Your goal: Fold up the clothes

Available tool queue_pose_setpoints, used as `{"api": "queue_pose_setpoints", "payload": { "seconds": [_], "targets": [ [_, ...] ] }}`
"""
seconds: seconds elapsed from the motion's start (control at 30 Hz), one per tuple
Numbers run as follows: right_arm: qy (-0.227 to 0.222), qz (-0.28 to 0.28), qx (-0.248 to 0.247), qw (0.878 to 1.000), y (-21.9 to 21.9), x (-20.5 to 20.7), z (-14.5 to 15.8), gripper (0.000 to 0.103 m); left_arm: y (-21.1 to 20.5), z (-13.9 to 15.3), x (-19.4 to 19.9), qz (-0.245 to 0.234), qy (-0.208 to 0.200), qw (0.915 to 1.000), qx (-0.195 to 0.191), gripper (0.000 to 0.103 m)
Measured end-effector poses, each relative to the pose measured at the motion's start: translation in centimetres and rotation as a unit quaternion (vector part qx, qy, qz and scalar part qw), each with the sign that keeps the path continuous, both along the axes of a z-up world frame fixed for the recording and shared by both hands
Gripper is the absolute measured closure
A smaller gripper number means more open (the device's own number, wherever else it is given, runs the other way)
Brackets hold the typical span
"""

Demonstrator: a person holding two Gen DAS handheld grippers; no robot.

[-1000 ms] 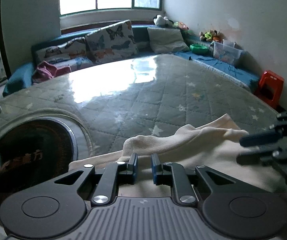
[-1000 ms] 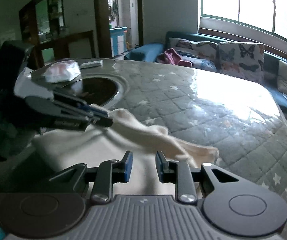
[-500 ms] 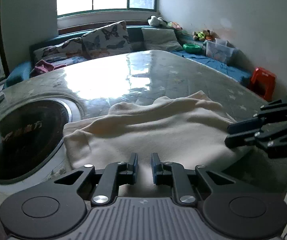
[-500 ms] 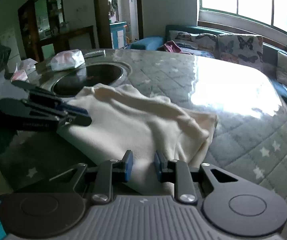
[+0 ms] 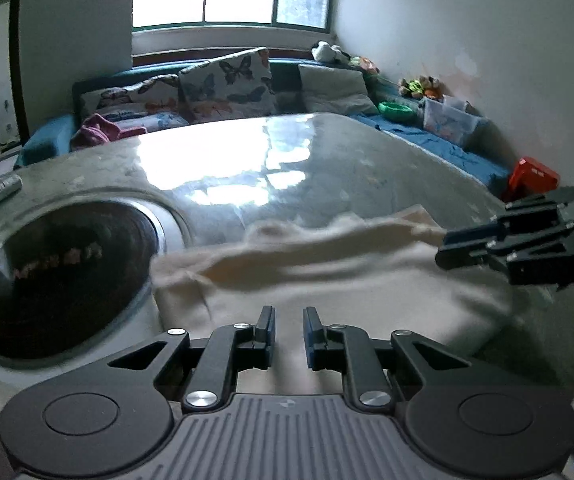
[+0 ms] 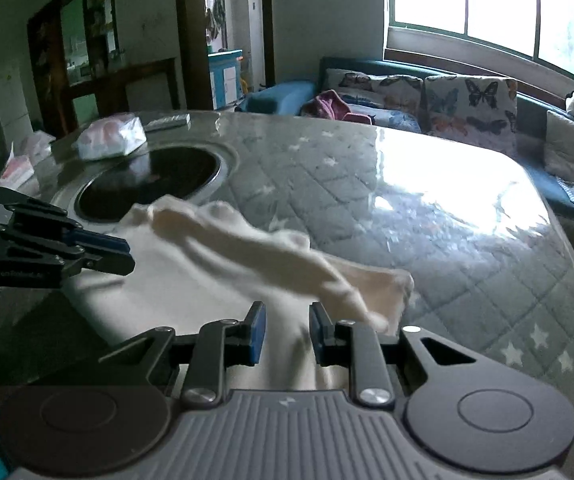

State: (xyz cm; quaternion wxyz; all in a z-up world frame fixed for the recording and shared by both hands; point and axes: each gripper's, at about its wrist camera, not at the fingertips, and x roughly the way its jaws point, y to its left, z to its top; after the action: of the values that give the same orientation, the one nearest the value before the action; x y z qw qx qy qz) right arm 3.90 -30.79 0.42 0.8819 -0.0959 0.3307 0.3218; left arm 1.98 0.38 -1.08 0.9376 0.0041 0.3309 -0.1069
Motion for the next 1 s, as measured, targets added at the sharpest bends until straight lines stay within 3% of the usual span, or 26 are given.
{"api": "queue_pose_setpoints", "payload": {
  "seconds": [0.2, 0.43, 0.67, 1.0],
  "targets": [
    [0.014, 0.009, 0.016, 1.0, 2.3, 2.8, -0.1, 0.081, 0.1, 0.1, 3.8, 0.006, 0.005, 1.0, -0.001, 0.086],
    [0.026, 0.0, -0.005, 1.0, 4.3, 5.3, -1.6, 0.082, -0.4, -1.3, 7.0, 0.01, 0.021, 0.9996, 0.018, 0.086],
    [0.013, 0.005, -0.001, 1.0, 4.4, 4.4, -0.9, 0.079, 0.0, -1.0, 6.2, 0.018, 0.016, 0.9997, 0.011, 0.086],
    [-0.006, 0.085, 0.013, 0.996, 6.8, -0.7, 1.1, 0.078, 2.3, 0.4, 1.1, 0.039, -0.012, 0.9991, 0.008, 0.08]
  ]
}}
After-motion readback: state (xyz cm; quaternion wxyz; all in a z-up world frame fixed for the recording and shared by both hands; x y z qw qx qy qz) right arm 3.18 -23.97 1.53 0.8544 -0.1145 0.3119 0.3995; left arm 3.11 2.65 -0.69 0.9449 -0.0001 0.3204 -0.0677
